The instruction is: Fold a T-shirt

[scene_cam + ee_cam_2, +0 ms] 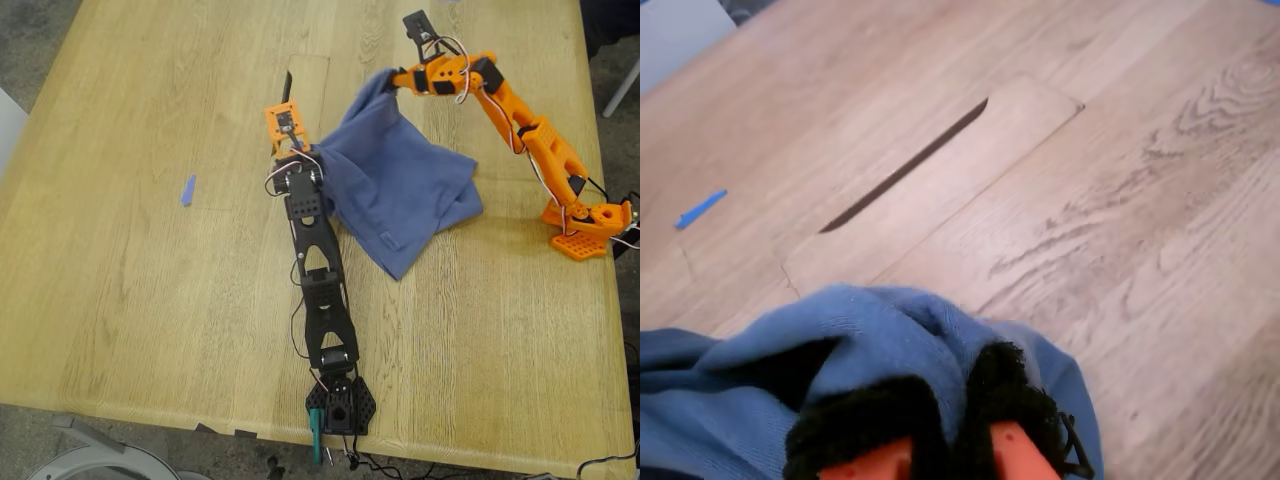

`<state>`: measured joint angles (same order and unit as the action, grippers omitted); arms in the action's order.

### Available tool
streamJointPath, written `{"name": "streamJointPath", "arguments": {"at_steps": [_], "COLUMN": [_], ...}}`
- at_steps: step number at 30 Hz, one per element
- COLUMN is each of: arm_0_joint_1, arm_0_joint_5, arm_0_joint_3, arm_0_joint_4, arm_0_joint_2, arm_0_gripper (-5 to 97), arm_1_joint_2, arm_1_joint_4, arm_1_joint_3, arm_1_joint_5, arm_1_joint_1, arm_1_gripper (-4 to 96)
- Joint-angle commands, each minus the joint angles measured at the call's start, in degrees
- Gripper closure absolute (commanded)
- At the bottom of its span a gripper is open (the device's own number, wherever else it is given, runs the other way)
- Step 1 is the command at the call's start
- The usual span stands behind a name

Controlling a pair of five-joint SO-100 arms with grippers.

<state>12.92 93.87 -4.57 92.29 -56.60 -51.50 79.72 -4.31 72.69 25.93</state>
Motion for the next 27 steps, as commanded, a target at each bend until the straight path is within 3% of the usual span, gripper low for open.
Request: {"name": "streamJointPath", "arguments": {"at_steps": [1, 6, 10, 27], "arm_0_joint_1": [-0.53, -3.87, -5.89, -13.18], "arm_0_joint_5": [0.97, 2.02, 2.64, 3.52], "arm_0_joint_3": [20.13, 23.99, 21.80, -20.83], "arm_0_joint_4": [11.16, 13.27, 13.54, 13.27], "arm_0_joint_2": [2.55, 5.36, 4.92, -18.72], "arm_0_gripper": [92, 92, 92, 92], "arm_1_joint_2": [-6.42, -9.49, -12.30, -43.07], "arm_1_joint_4": [6.33, 17.14, 17.58, 17.14], "arm_1_joint_3": [-3.16, -3.16, 0.18, 51.24], "arm_1_joint_5": [-0.44, -1.23, -1.67, -2.46], "arm_1_joint_1": [-0.09, -1.67, -2.11, -7.82], "arm_1_gripper": [91.3, 91.4, 91.4, 91.4]}}
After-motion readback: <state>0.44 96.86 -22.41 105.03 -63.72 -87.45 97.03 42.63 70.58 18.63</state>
